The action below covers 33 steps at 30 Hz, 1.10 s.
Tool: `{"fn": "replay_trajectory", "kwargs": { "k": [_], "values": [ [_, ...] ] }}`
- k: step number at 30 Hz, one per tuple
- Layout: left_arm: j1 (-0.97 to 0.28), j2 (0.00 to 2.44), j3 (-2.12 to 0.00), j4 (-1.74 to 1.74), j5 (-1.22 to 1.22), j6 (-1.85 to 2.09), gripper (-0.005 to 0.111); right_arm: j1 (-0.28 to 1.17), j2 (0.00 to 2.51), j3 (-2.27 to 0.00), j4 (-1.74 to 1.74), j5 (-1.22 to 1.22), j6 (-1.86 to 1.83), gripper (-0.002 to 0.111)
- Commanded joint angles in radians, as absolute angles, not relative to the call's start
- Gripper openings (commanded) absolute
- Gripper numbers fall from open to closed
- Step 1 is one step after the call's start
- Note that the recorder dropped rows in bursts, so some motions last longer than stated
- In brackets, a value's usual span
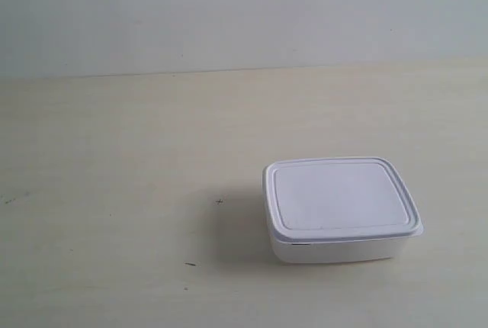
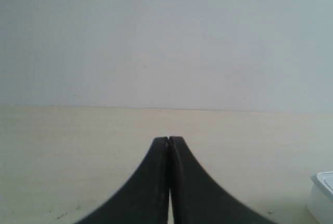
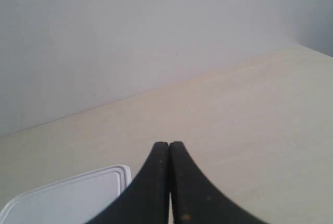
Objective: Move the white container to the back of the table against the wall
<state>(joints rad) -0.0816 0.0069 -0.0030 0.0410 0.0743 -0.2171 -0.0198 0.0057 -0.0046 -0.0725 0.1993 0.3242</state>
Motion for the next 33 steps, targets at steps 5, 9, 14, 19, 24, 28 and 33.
{"fn": "replay_trajectory", "kwargs": {
  "k": [5,9,14,19,24,28,33],
  "values": [
    [-0.080,0.000,0.000,0.050,0.043,-0.193,0.000,-0.024,0.000,0.000,-0.076,0.185,0.316,0.000],
    [-0.080,0.000,0.000,0.050,0.020,-0.193,0.000,-0.024,0.000,0.000,-0.076,0.132,0.316,0.000],
    [-0.080,0.000,0.000,0.050,0.020,-0.199,0.000,-0.024,0.000,0.000,-0.076,0.091,0.321,0.000],
    [-0.080,0.000,0.000,0.046,0.020,-0.286,0.000,-0.024,0.000,0.000,-0.076,0.070,0.321,0.000],
    [-0.080,0.000,0.000,0.046,0.007,-0.419,0.000,-0.024,0.000,0.000,-0.076,0.052,0.341,0.000],
    [-0.080,0.000,0.000,0.046,-0.080,-0.443,0.000,-0.024,0.000,0.000,-0.076,0.000,0.432,0.000],
    [-0.086,0.109,-0.033,0.069,-0.074,-0.480,0.000,-0.024,0.042,-0.039,-0.076,0.000,0.448,0.000]
  ]
}}
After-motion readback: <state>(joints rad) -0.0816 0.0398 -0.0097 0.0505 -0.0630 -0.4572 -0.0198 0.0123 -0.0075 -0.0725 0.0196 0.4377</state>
